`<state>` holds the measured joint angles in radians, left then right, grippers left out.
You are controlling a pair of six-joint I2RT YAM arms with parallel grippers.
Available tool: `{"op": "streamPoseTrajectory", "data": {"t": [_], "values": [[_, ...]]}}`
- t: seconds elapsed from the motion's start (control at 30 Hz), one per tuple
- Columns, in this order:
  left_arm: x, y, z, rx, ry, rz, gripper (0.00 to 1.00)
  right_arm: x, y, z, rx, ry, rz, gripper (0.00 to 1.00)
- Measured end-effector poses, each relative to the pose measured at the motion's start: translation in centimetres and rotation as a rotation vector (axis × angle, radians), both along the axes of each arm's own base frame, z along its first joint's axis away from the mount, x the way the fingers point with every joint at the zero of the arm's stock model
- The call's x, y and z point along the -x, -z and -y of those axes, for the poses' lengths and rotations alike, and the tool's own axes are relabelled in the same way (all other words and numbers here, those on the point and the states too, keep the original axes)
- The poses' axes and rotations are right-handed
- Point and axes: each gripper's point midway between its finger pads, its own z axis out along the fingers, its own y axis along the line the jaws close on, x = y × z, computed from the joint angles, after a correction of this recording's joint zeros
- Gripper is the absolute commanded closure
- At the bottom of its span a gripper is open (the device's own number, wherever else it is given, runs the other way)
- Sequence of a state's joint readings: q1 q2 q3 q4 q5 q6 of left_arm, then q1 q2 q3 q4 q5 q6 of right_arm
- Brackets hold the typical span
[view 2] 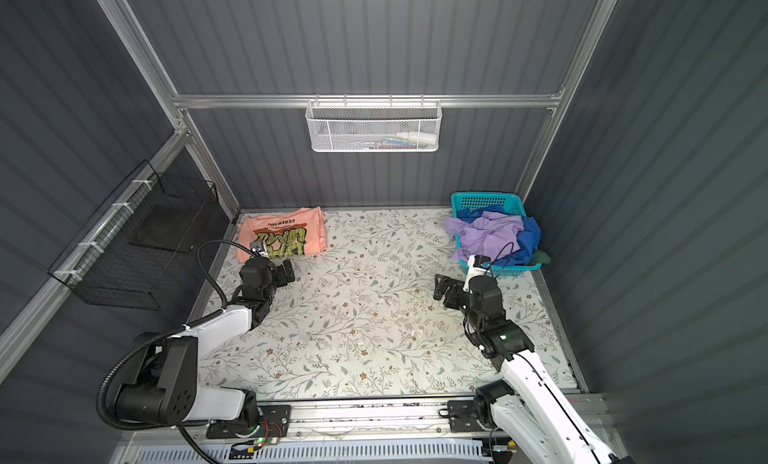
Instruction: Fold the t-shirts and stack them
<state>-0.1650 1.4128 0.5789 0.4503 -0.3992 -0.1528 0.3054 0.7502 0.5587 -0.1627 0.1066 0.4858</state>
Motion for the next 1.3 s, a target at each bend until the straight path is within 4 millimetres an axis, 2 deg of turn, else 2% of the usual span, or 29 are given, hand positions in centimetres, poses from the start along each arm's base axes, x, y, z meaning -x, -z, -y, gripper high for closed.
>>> {"op": "streamPoseTrajectory", "data": {"t": [0.1, 0.17, 0.3, 0.43, 0.53, 0.6, 0.67, 0.77, 0.83, 0.93, 1.13, 1.3], "values": [[0.0, 1.2, -0.9, -0.040, -0.043, -0.008, 0.00, -0.6, -0.4, 1.0, 0.043, 0.045, 0.053, 0.01], [-0.2, 1.2, -1.4, -0.066, -0.067, 0.003, 0.00, -0.8, -0.3, 1.8, 0.071, 0.085, 0.098, 0.01], [0.3, 1.3, -2.2, -0.101, -0.099, 0.023, 0.00, -0.2, 2.1, 4.2, 0.153, 0.184, 0.185, 0.01], [1.9, 3.6, -2.2, -0.116, -0.078, -0.005, 0.00, 0.3, 4.6, 6.3, 0.267, 0.268, 0.209, 0.01], [1.7, 4.9, -1.4, -0.127, -0.032, -0.041, 0.00, -0.1, 3.8, 7.3, 0.314, 0.321, 0.246, 0.01], [1.2, 5.1, -1.1, -0.135, -0.024, -0.049, 0.00, -0.5, 2.6, 7.7, 0.341, 0.353, 0.305, 0.01], [0.6, 4.8, -0.9, -0.147, -0.016, -0.039, 0.00, -0.6, 2.3, 8.3, 0.378, 0.386, 0.338, 0.01], [-0.2, 4.9, -1.0, -0.150, -0.019, 0.029, 0.00, -0.7, 3.8, 9.7, 0.451, 0.432, 0.325, 0.01], [0.2, 6.8, -1.3, -0.161, -0.018, -0.012, 0.00, -0.7, 4.9, 10.4, 0.483, 0.450, 0.302, 0.01], [0.3, 7.5, -1.6, -0.163, -0.017, -0.025, 0.00, -1.1, 5.8, 10.8, 0.504, 0.465, 0.293, 0.01], [0.0, 6.8, -1.7, -0.157, -0.023, 0.007, 0.00, -3.2, 7.7, 11.0, 0.571, 0.453, 0.273, 0.01], [-0.2, 6.4, -1.7, -0.154, -0.024, 0.024, 0.00, -5.1, 6.4, 10.6, 0.547, 0.405, 0.324, 0.01]]}}
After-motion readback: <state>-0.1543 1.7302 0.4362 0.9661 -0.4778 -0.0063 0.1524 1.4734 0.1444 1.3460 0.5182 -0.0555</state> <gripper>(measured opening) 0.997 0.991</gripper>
